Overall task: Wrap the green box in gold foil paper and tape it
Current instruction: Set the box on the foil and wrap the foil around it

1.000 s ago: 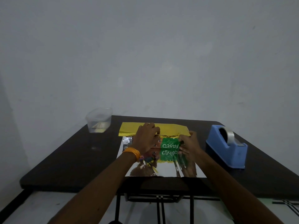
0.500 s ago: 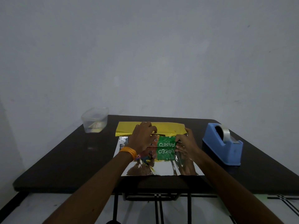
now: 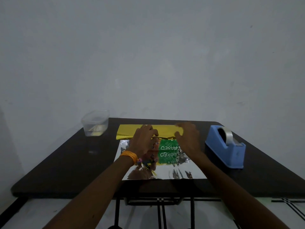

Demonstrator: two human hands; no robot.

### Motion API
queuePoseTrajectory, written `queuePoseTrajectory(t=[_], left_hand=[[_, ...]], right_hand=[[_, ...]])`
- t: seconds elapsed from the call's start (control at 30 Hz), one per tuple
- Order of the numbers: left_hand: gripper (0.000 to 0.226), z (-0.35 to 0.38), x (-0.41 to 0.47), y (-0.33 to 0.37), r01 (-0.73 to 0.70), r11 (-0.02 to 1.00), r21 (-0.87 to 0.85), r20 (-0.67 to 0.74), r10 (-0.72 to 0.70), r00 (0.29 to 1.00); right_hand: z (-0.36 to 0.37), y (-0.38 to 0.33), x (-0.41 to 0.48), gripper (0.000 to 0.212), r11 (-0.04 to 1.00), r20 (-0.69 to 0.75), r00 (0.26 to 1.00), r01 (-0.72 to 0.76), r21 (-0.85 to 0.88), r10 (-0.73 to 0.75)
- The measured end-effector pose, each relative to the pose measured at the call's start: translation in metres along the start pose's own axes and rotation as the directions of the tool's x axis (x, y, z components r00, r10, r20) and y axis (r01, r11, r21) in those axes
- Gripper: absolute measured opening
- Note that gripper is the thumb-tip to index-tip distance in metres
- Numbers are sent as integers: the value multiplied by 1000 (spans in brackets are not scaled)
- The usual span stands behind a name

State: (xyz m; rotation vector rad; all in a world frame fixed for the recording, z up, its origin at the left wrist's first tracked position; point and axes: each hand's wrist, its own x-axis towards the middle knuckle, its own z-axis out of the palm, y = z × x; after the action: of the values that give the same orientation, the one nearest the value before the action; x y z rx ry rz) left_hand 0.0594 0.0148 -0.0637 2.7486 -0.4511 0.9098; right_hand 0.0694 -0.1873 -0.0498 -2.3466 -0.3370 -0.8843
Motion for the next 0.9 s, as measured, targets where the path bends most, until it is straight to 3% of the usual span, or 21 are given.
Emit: queuePoseTrajectory(t=[0.1, 0.2, 0.5, 0.7, 0.9], left_hand=[[19, 0, 0, -2, -5, 1000, 6, 8, 5, 1000], [20, 1, 1, -4, -24, 1000, -1, 5, 24, 1000], [20, -4, -3, -21, -38, 999, 23, -30, 38, 999], [22, -2, -2, -20, -25, 999, 43, -3, 25, 1000], [20, 5, -2, -22, -24, 999, 42, -18, 25, 1000]], right_hand=[[12, -13, -1, 25, 976, 229, 954, 211, -43, -196], [21, -17, -2, 24, 926, 294, 916, 334, -175, -274], [26, -17, -8, 21, 943, 175, 951, 285, -169, -256], [19, -17, 3, 31, 951, 265, 922, 305, -46, -283], [20, -22, 9, 17, 938, 315, 898, 342, -55, -308]])
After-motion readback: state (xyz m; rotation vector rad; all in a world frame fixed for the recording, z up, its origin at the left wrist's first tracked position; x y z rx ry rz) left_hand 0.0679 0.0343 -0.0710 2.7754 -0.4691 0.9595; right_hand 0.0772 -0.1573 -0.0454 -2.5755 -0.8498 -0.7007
